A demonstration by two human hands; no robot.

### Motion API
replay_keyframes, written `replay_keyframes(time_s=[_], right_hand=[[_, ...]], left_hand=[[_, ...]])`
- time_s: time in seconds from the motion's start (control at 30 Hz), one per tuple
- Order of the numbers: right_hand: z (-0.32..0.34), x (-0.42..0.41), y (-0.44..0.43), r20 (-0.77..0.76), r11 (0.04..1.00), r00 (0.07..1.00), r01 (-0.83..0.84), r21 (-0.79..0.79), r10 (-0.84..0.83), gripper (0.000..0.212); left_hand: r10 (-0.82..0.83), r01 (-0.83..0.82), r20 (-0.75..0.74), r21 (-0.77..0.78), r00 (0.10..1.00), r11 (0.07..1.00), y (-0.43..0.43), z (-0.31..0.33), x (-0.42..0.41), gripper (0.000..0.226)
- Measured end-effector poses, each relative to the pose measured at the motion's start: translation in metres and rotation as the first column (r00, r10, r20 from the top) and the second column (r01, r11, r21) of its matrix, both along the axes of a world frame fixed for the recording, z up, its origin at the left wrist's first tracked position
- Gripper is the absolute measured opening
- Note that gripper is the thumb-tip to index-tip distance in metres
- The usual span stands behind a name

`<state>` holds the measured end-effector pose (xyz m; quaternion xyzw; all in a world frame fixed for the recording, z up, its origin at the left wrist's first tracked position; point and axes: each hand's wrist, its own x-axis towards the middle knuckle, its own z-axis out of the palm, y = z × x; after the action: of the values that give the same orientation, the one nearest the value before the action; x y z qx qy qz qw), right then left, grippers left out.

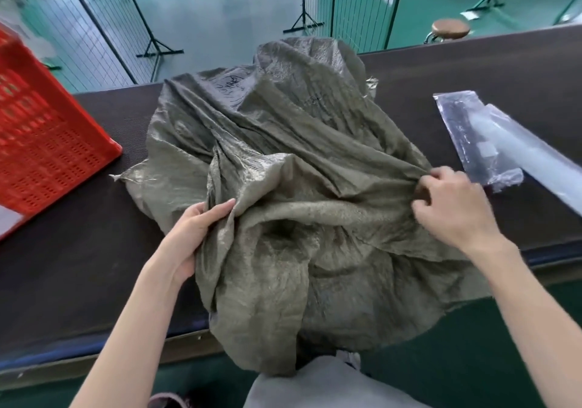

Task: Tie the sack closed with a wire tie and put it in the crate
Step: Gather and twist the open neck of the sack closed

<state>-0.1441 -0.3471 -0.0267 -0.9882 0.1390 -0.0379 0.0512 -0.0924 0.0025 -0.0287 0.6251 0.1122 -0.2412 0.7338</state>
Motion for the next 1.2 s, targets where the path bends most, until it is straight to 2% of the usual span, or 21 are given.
replay_keyframes(time_s=[0.07,0.17,0.23,0.27,0.33,0.4,0.43,0.5,0.57,0.7,0.83,0.93,1.03,1.1,1.2], right_hand=[[-0.002,-0.007,0.02,0.17,0.996,0.983,-0.079,0.05,0.069,0.035],[-0.001,-0.015,0.051,0.483,0.966,0.863,-0.23,0.12,0.146,0.032],[-0.002,-0.017,0.068,0.545,0.907,0.783,-0.411,0.088,0.302,0.037],[-0.005,-0.017,0.076,0.485,0.857,0.765,-0.512,0.058,0.424,0.049],[-0.011,-0.014,0.091,0.225,0.746,0.727,-0.666,0.0,0.649,0.082],[-0.019,-0.009,0.105,0.05,0.686,0.685,-0.728,-0.003,0.727,0.094],[-0.022,-0.007,0.112,0.032,0.662,0.663,-0.749,0.018,0.748,0.087],[-0.026,-0.006,0.122,0.091,0.606,0.611,-0.792,0.075,0.786,0.058],[-0.027,-0.008,0.125,0.144,0.541,0.569,-0.818,0.196,0.809,0.033],[-0.012,-0.021,0.114,0.184,0.438,0.603,-0.725,0.531,0.776,0.007],[0.012,-0.032,0.094,0.215,0.387,0.667,-0.63,0.673,0.713,0.004],[0.016,-0.039,0.085,0.234,0.396,0.695,-0.616,0.681,0.679,0.005],[0.016,-0.05,0.077,0.24,0.442,0.692,-0.65,0.619,0.681,0.005],[0.018,-0.057,0.074,0.274,0.473,0.657,-0.719,0.51,0.702,0.017],[0.022,-0.062,0.073,0.434,0.484,0.647,-0.76,0.433,0.627,0.028]], left_hand=[[0.043,-0.043,0.026,-0.005,0.999,0.999,-0.009,0.0,0.002,0.024],[0.094,-0.092,0.04,-0.036,0.995,0.995,-0.015,0.0,0.005,0.042],[0.116,-0.114,0.03,-0.067,0.993,0.991,-0.015,0.002,0.004,0.033],[0.122,-0.12,0.023,-0.076,0.992,0.99,-0.016,0.003,0.003,0.027],[0.131,-0.129,0.009,-0.092,0.991,0.987,-0.014,0.004,0.001,0.021],[0.142,-0.142,-0.01,-0.123,0.99,0.982,-0.011,0.006,-0.001,0.023],[0.147,-0.148,-0.018,-0.132,0.989,0.98,-0.01,0.007,-0.002,0.025],[0.151,-0.158,-0.055,-0.145,0.987,0.977,-0.008,0.008,-0.005,0.028],[0.147,-0.163,-0.116,-0.141,0.982,0.977,-0.008,0.009,-0.008,0.032],[0.11,-0.13,-0.152,-0.129,0.982,0.983,-0.011,0.002,-0.013,0.043],[0.058,-0.093,-0.204,-0.17,0.977,0.981,-0.026,-0.004,-0.013,0.05],[0.019,-0.074,-0.24,-0.22,0.971,0.973,-0.034,-0.001,-0.004,0.049],[-0.007,-0.048,-0.267,-0.196,0.964,0.979,-0.042,0.001,0.008,0.044],[0.017,-0.047,-0.262,-0.11,0.965,0.993,-0.043,0.0,0.017,0.032],[0.052,-0.053,-0.252,0.006,0.966,0.999,-0.04,-0.002,0.027,0.03]])
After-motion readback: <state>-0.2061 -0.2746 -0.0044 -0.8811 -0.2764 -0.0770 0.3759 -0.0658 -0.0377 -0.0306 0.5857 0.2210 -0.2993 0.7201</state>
